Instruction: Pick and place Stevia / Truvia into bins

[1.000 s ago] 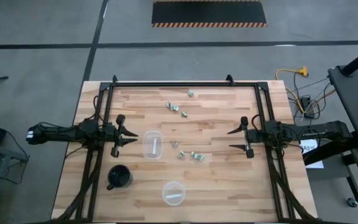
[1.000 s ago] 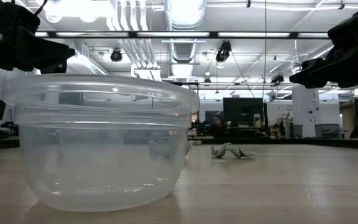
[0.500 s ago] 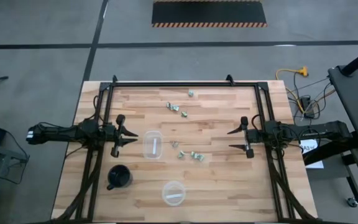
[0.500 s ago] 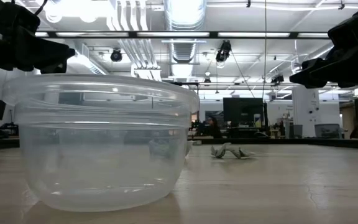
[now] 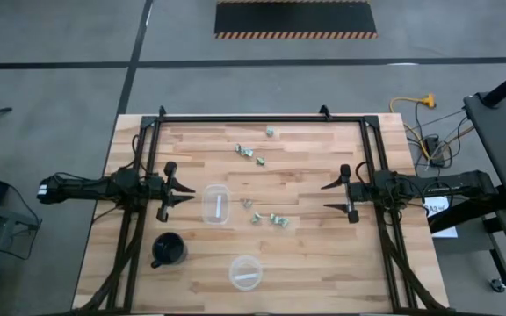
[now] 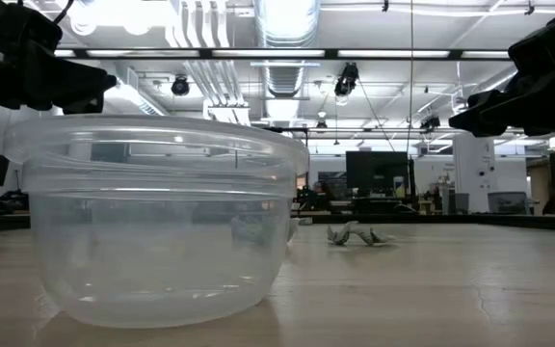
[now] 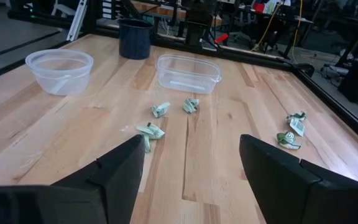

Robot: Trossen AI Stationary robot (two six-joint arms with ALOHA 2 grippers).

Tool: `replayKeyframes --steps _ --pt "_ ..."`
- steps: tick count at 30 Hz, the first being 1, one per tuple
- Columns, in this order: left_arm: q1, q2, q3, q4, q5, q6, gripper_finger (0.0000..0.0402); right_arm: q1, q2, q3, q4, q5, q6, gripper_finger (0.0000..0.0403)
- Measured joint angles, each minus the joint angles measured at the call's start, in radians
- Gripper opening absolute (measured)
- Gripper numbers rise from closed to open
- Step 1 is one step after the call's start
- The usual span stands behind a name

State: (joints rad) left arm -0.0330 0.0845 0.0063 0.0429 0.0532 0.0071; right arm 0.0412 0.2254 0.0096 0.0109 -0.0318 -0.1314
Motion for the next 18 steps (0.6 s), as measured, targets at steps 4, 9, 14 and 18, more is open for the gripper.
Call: replayKeyframes --steps 4,9,14,18 --pt "0.000 0.000 0.000 0.000 0.000 0.000 0.0057 0.000 0.000 0.000 0.000 0.000 0.000 0.0256" --pt "0.000 0.000 0.000 0.000 0.000 0.000 0.0057 0.000 0.000 0.000 0.000 0.000 0.000 0.0261" --pt "0.000 0.000 0.000 0.000 0.000 0.000 0.0057 0.000 0.000 0.000 0.000 0.000 0.000 0.0257" --pt "0.000 0.000 0.000 0.000 0.000 0.000 0.0057 0.000 0.000 0.000 0.000 0.000 0.000 0.0253"
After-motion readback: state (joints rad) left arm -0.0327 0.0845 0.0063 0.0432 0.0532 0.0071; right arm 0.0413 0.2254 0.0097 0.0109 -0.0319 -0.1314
